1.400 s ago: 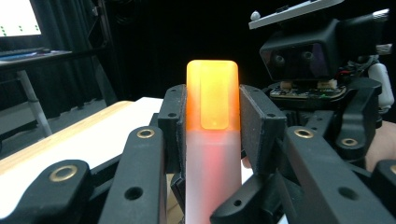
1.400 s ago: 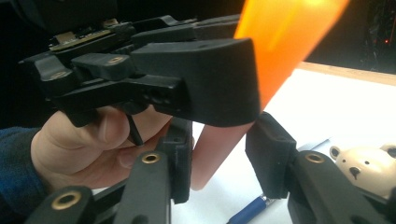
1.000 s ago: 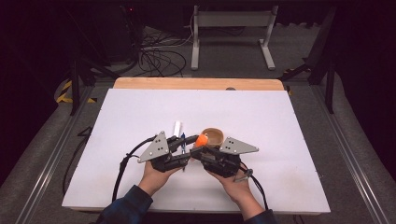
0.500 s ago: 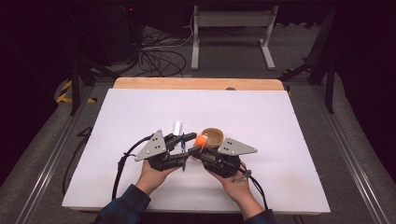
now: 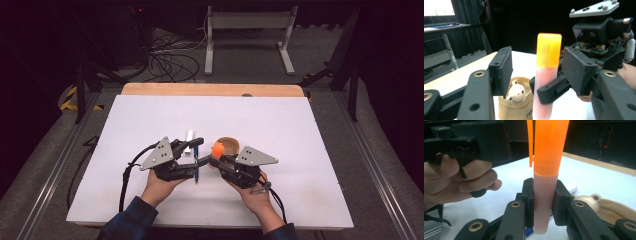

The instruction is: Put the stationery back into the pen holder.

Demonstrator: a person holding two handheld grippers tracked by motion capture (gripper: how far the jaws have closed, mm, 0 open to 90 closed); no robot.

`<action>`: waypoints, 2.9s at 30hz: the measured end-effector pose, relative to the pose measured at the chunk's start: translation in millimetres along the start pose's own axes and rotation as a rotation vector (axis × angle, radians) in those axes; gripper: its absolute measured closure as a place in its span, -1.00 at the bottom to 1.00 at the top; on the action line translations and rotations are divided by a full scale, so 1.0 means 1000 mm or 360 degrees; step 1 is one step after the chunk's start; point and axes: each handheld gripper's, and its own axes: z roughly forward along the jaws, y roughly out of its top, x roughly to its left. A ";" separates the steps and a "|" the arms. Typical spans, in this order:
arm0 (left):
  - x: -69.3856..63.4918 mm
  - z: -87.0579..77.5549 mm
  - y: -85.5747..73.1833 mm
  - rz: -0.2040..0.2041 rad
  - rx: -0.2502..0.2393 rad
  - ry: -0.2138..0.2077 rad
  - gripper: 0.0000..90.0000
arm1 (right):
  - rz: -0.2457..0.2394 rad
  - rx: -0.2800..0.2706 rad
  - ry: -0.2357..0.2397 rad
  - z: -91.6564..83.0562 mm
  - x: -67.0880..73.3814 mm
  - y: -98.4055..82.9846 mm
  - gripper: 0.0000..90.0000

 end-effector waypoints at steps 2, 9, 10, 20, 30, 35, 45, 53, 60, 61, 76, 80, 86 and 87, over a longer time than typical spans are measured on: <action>0.000 -0.001 0.000 0.0007 0.0013 0.0016 -0.18 | -0.0012 -0.0010 -0.0014 -0.002 -0.001 0.002 0.68; 0.000 -0.006 0.000 0.0026 0.0076 0.0043 -0.35 | -0.0040 -0.0040 -0.0058 -0.007 -0.007 0.010 0.68; 0.000 -0.007 0.000 0.0025 0.0086 0.0044 -0.37 | -0.0036 -0.0047 -0.0063 -0.008 -0.008 0.011 0.68; 0.001 -0.021 -0.007 0.0029 0.0147 0.0097 -0.54 | -0.0066 -0.0101 -0.0147 -0.017 -0.020 0.021 0.68; 0.004 -0.038 -0.016 0.0021 0.0166 0.0150 -0.56 | -0.0068 -0.0131 -0.0204 -0.020 -0.029 0.026 0.68; 0.006 -0.043 -0.021 0.0000 0.0184 0.0170 -0.56 | -0.0054 -0.0142 -0.0246 -0.021 -0.036 0.025 0.68; 0.010 -0.046 -0.025 -0.0018 0.0188 0.0187 -0.56 | -0.0096 -0.0049 -0.0361 -0.014 -0.049 0.016 0.68; 0.010 -0.046 -0.025 -0.0018 0.0188 0.0187 -0.56 | -0.0074 0.0046 -0.0390 -0.002 -0.057 0.000 0.68; 0.010 -0.046 -0.025 -0.0017 0.0188 0.0188 -0.56 | -0.0047 0.0109 -0.0385 0.007 -0.060 -0.010 0.68; 0.010 -0.046 -0.025 -0.0019 0.0187 0.0187 -0.56 | -0.0045 0.0115 -0.0383 0.008 -0.060 -0.011 0.68; 0.011 -0.046 -0.026 -0.0027 0.0191 0.0188 -0.56 | -0.0030 0.0177 -0.0360 0.018 -0.062 -0.023 0.67; 0.011 -0.047 -0.026 -0.0028 0.0194 0.0191 -0.56 | -0.0023 0.0170 -0.0353 0.019 -0.063 -0.023 0.67; 0.012 -0.048 -0.026 -0.0035 0.0194 0.0199 -0.56 | -0.0016 0.0171 -0.0349 0.019 -0.063 -0.024 0.66; 0.012 -0.048 -0.026 -0.0033 0.0193 0.0200 -0.56 | -0.0017 0.0168 -0.0348 0.019 -0.063 -0.024 0.65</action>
